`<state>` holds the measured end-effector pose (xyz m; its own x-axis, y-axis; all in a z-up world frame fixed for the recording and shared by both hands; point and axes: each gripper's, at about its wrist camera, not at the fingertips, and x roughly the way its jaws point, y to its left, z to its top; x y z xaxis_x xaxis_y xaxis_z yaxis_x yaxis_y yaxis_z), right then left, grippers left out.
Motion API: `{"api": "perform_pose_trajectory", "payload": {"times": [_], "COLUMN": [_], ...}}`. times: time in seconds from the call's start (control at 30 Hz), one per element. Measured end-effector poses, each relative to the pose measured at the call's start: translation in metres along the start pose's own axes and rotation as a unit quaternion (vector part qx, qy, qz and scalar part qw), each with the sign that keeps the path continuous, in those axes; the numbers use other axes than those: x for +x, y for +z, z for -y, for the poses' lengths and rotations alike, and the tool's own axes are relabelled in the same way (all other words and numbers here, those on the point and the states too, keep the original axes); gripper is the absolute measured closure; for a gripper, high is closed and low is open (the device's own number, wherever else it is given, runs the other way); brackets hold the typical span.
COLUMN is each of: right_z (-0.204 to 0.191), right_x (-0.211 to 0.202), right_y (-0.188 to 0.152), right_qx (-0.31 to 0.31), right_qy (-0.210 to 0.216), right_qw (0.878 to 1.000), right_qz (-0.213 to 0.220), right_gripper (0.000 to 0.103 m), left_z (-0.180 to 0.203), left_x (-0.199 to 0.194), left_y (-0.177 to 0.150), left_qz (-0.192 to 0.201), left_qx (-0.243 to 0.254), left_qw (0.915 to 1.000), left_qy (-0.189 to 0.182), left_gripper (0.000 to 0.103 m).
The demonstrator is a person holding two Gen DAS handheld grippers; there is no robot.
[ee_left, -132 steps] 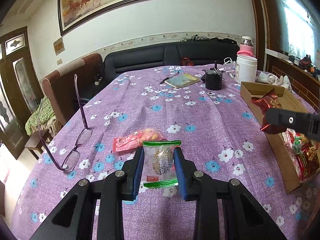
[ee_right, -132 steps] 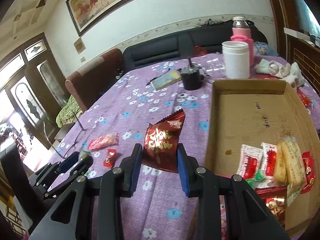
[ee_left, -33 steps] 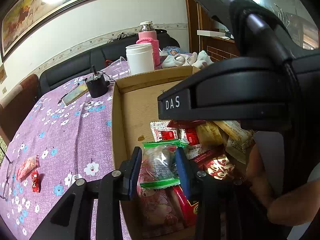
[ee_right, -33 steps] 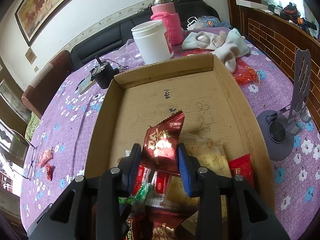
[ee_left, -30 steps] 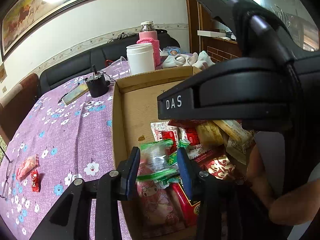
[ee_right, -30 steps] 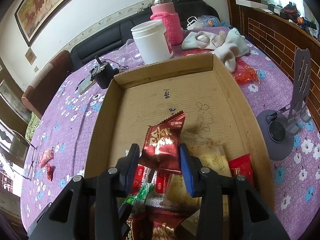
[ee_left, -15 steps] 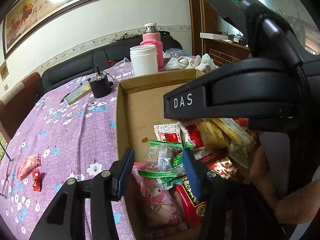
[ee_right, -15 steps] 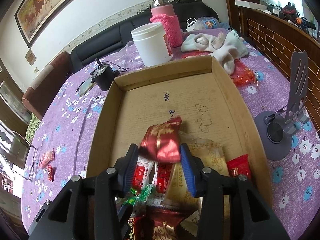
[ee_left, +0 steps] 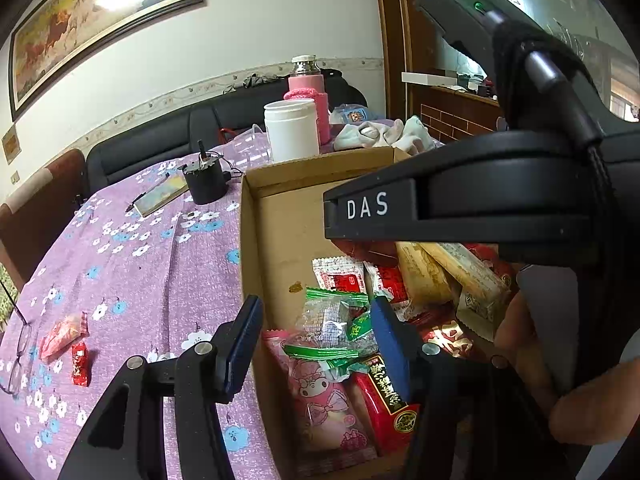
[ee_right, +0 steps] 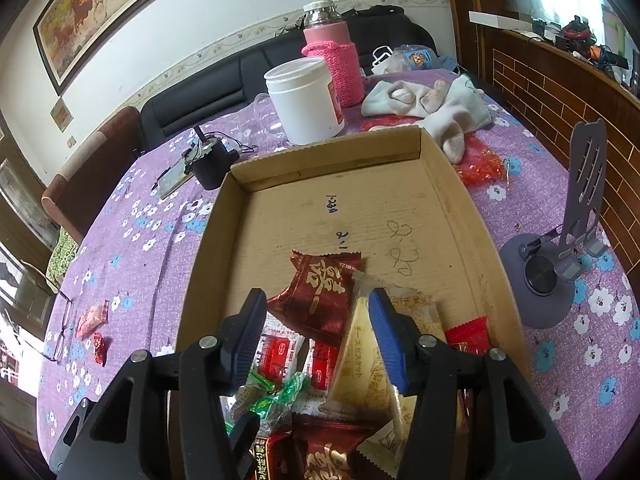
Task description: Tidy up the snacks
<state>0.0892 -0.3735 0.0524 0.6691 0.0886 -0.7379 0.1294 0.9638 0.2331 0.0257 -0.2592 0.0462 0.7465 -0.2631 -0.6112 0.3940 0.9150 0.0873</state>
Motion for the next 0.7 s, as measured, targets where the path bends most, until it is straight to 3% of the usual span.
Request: {"api": "perform_pose_trajectory", "payload": {"times": [0.5, 0.7], "right_z": [-0.0031, -0.0021], "right_x": [-0.0059, -0.0077], "right_y": [0.0012, 0.0021], "right_qx": [-0.008, -0.003], "right_qy": [-0.007, -0.007], "right_qw": [1.0, 1.0], "right_qz": [0.013, 0.016], "right_gripper": [0.049, 0.041], "left_z": [-0.0031, -0.0071], "left_x": [-0.0019, -0.0035], "left_y": [0.0017, 0.0028], "left_qz": [0.008, 0.011], "left_qx": [-0.001, -0.006], "left_qw": [0.9999, 0.9997], "left_qy": [0.015, 0.02], "left_gripper": [0.032, 0.026]}}
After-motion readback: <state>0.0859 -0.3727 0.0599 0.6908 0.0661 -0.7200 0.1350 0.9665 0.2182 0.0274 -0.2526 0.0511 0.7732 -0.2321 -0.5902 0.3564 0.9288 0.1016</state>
